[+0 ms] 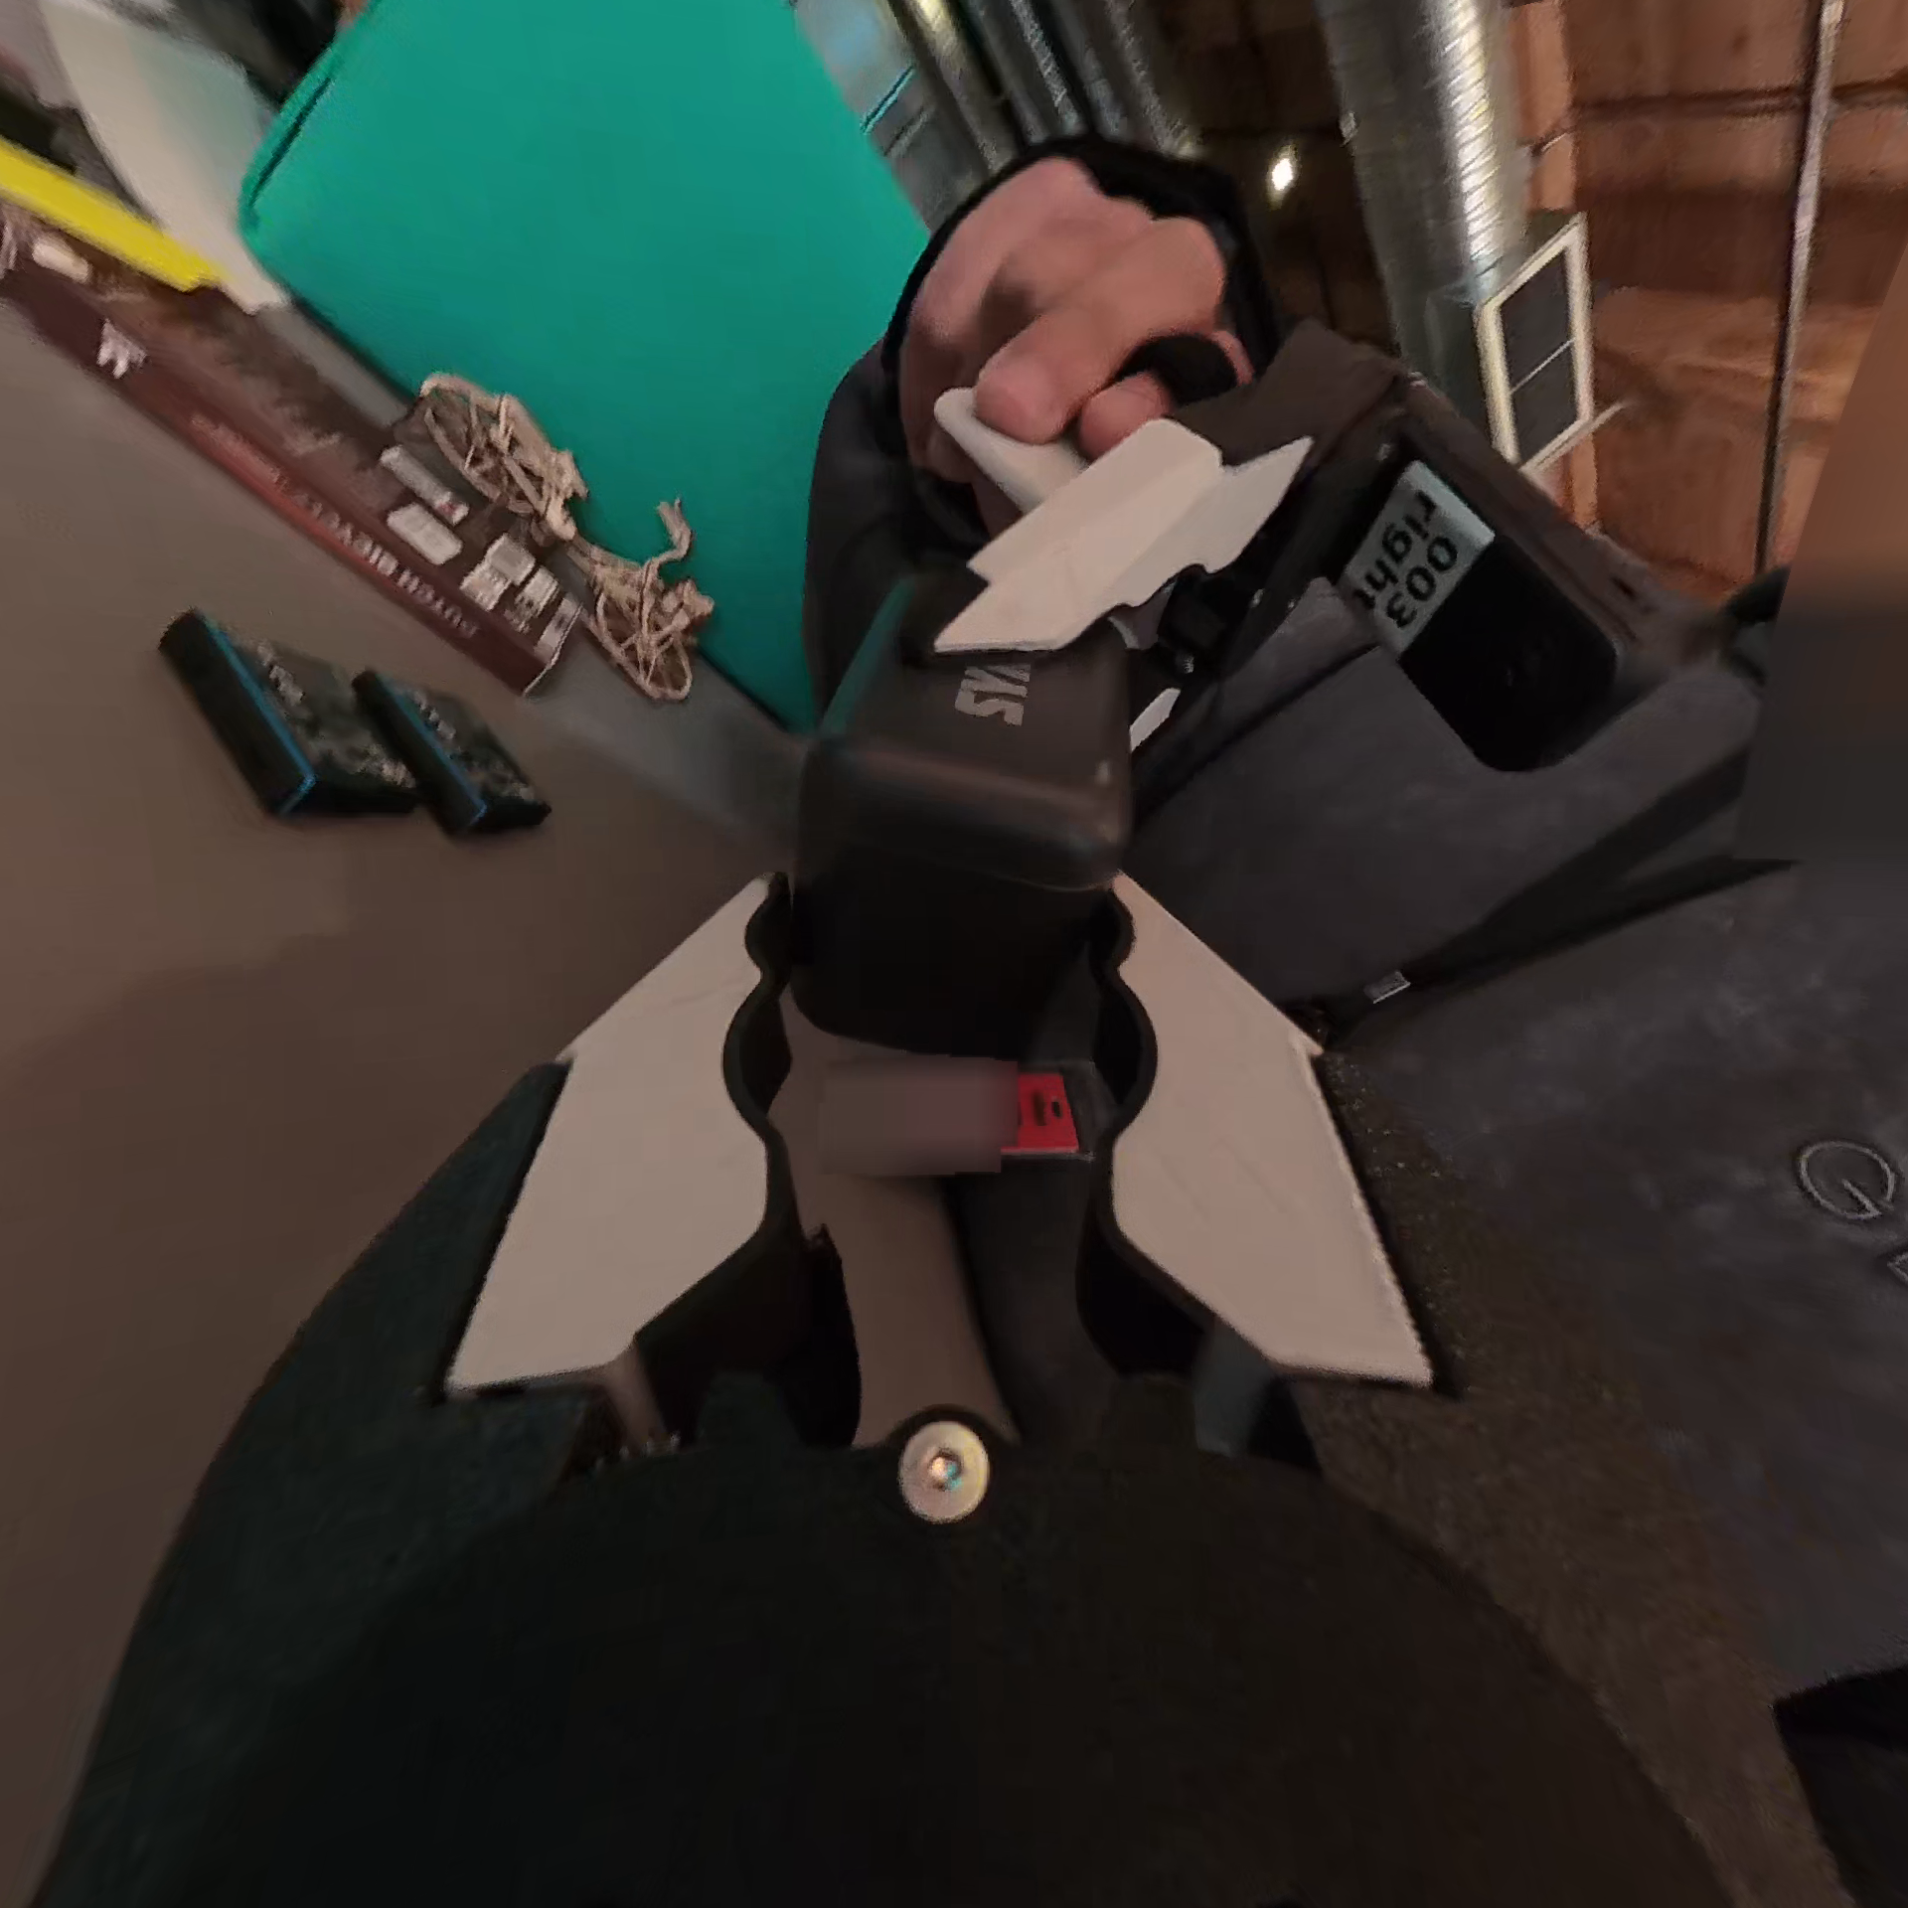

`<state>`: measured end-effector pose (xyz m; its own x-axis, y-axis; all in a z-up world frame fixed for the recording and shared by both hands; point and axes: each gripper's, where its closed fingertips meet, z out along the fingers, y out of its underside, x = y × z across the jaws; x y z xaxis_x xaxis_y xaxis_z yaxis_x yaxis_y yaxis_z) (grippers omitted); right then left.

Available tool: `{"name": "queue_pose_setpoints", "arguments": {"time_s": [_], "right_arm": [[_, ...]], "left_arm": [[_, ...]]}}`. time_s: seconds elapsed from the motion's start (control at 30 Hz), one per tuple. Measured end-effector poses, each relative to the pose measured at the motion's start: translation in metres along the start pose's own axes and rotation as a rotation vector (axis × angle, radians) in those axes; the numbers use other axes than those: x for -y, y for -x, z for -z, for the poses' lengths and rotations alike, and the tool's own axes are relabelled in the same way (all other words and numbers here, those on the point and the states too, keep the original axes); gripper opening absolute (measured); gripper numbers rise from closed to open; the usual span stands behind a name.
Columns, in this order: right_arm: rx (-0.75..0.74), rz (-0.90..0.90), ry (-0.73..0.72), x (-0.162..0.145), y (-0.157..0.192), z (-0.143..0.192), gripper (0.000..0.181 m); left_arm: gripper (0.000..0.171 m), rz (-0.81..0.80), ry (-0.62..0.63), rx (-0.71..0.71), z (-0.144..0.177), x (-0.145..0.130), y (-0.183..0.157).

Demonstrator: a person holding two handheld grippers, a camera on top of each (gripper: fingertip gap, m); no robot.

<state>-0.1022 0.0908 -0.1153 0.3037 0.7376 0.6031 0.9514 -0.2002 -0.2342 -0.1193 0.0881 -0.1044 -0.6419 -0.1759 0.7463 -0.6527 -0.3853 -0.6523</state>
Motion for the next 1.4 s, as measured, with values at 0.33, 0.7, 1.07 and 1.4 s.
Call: {"name": "queue_pose_setpoints", "arguments": {"time_s": [0.33,0.7,1.07,1.4], "right_arm": [[-0.212,-0.923,-0.573,-0.028,-0.037,0.100,0.079],[-0.020,-1.435,-1.165,-0.104,-0.003,0.123,0.067],[0.187,-0.728,0.335,-0.325,-0.068,-0.036,0.044],[0.406,-0.892,-0.147,-0.214,-0.098,-0.089,0.055]], "left_arm": [[0.056,-0.092,-0.735,-0.540,0.037,0.065,-0.099],[0.056,-0.178,-0.702,-0.420,0.025,0.073,-0.098],[0.055,-0.268,-0.026,0.704,0.039,0.137,0.155],[0.055,-0.287,0.165,0.832,0.050,0.119,0.219]]}}
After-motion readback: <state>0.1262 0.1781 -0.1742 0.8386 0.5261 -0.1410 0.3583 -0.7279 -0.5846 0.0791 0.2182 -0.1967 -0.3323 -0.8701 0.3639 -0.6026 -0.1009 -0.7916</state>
